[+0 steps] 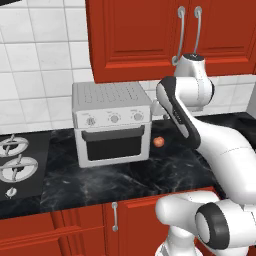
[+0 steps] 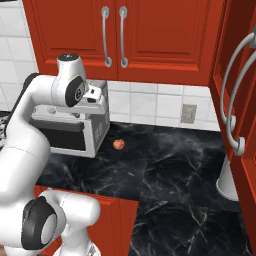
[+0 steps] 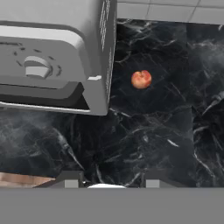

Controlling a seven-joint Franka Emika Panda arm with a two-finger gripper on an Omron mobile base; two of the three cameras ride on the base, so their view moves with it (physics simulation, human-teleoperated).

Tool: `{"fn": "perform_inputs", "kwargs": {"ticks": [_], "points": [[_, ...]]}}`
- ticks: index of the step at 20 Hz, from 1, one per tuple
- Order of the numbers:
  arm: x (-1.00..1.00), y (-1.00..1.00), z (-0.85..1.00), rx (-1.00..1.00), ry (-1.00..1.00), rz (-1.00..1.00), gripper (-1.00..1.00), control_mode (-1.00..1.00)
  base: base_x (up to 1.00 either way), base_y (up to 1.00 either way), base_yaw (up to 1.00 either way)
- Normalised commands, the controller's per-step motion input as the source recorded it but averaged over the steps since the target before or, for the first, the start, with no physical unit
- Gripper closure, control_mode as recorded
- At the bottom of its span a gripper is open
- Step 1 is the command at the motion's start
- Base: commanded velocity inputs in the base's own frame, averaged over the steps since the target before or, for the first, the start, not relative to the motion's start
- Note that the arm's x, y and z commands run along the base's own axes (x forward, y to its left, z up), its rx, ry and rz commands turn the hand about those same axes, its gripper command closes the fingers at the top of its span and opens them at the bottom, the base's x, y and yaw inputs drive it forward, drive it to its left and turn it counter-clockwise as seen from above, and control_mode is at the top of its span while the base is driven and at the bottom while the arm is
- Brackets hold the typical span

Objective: Pick the sponge and dish brush from the cabinet and place them on the counter.

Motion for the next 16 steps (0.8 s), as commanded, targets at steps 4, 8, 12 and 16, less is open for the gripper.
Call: {"fn": "perform_inputs", "kwargs": {"ticks": [4,8,12,16], "points": [[-0.10,0.00,0.02,-0.01,-0.07,0.00,-1.00,-1.00,0.00,0.00,0.00],[-0.17,0.03,0.04,-0.05,-0.13,0.00,-1.00,-1.00,0.00,0.00,0.00],[-0.22,0.01,0.16,-0.03,-0.21,0.00,-1.00,-1.00,0.00,0.00,0.00],[-0.16,-0.01,0.23,0.00,-0.21,0.00,-1.00,-1.00,0.00,0.00,0.00]]}}
